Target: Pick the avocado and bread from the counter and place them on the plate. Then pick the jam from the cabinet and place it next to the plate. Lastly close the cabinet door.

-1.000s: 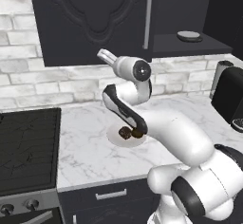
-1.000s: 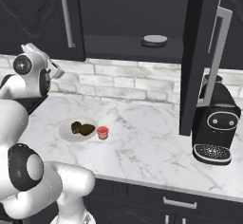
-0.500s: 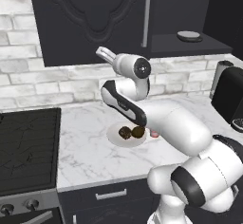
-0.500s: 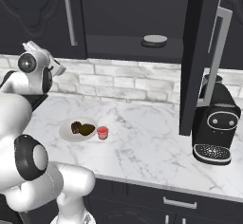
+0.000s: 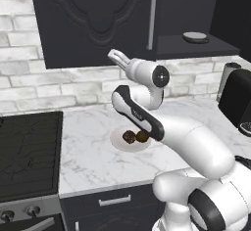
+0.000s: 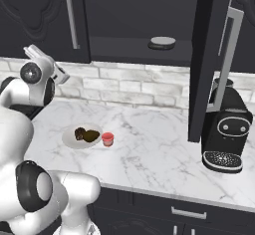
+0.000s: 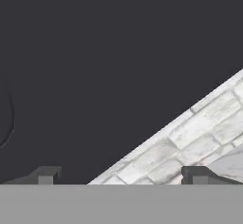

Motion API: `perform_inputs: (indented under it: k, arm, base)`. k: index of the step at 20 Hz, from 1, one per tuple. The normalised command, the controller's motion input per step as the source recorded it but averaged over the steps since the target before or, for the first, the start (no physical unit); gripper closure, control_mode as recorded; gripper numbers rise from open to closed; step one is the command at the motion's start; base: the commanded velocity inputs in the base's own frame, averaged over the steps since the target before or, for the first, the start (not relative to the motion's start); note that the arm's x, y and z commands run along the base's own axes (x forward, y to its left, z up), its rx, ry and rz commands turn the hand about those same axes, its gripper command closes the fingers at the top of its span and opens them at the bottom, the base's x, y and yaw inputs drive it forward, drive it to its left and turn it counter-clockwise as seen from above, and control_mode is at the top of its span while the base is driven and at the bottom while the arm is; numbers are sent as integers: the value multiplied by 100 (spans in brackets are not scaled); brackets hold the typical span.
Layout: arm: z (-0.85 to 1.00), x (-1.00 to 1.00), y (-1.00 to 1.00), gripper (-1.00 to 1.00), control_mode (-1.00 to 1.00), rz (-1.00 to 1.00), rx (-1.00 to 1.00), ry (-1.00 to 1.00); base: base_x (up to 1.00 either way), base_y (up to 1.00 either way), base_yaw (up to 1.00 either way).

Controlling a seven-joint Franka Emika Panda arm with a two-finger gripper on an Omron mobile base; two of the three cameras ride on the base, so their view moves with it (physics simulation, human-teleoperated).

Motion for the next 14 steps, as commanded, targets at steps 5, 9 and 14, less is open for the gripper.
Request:
perform_inputs:
  k: [5,9,14]
  arm:
    - [20,-61,-22,-100,-100,0,9,2]
    - [28,-70,-24,-100,-100,0,10,10]
    - [27,-72,-30,-100,-100,0,9,19]
  base:
    - [0,0,0]
    - [0,0,0]
    - [0,0,0]
